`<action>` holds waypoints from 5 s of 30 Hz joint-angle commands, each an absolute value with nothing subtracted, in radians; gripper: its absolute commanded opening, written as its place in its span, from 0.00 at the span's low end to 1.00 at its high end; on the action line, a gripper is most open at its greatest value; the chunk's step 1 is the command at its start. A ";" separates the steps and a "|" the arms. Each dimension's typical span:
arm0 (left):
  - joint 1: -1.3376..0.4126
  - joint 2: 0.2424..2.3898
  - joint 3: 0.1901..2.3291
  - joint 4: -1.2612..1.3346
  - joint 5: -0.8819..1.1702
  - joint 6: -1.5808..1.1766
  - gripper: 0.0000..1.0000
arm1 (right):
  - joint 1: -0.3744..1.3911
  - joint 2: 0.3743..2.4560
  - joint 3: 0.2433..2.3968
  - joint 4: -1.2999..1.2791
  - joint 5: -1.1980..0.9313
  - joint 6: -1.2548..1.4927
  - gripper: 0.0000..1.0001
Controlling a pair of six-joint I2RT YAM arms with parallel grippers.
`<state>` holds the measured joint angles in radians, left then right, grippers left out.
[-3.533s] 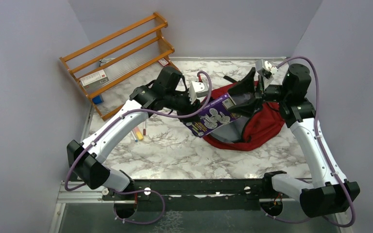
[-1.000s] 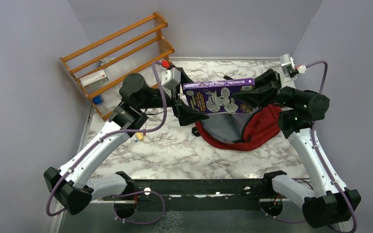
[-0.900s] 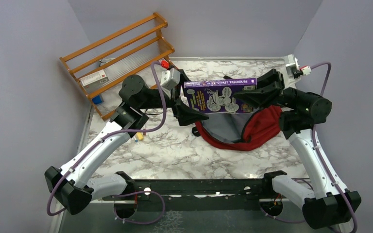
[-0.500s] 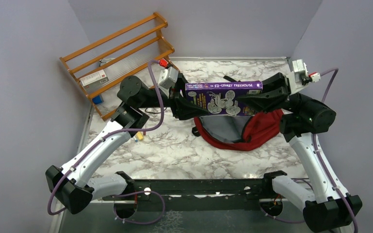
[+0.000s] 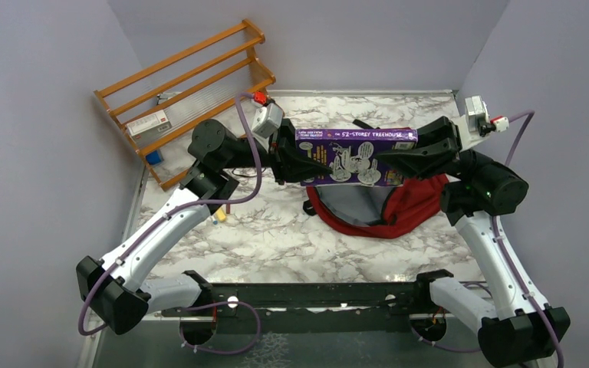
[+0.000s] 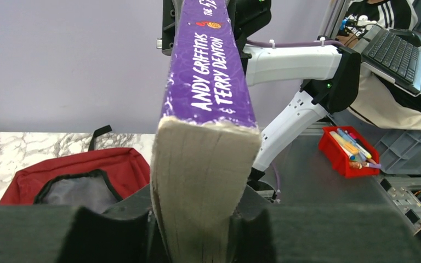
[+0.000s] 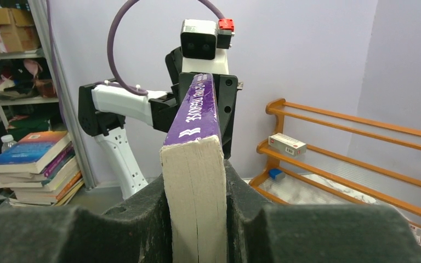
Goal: Pack the student bag
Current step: Pick up the book from the center of the board, then place the book in the student bag.
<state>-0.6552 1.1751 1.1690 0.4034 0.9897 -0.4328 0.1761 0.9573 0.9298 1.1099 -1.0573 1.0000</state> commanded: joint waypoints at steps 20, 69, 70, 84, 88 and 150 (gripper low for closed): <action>-0.607 1.295 1.166 0.439 1.021 -0.497 0.00 | 0.178 0.792 1.032 0.290 -0.783 0.371 0.72; -0.465 1.343 1.129 -0.170 0.297 -0.414 0.00 | 0.558 1.685 1.108 -0.567 0.598 -0.028 0.74; -0.463 1.345 1.129 -0.169 0.298 -0.414 0.00 | 0.558 1.688 1.104 -0.557 0.605 -0.028 0.71; -0.451 1.354 1.127 -0.154 0.316 -0.479 0.00 | 0.557 1.642 1.174 -0.527 0.437 0.045 0.03; -0.446 1.370 1.165 -0.190 0.321 -0.531 0.00 | 0.556 1.670 1.265 -0.542 0.359 0.069 0.01; -0.609 1.946 1.192 0.576 0.535 -1.069 0.00 | 0.503 1.405 1.223 -0.265 -0.264 0.390 0.01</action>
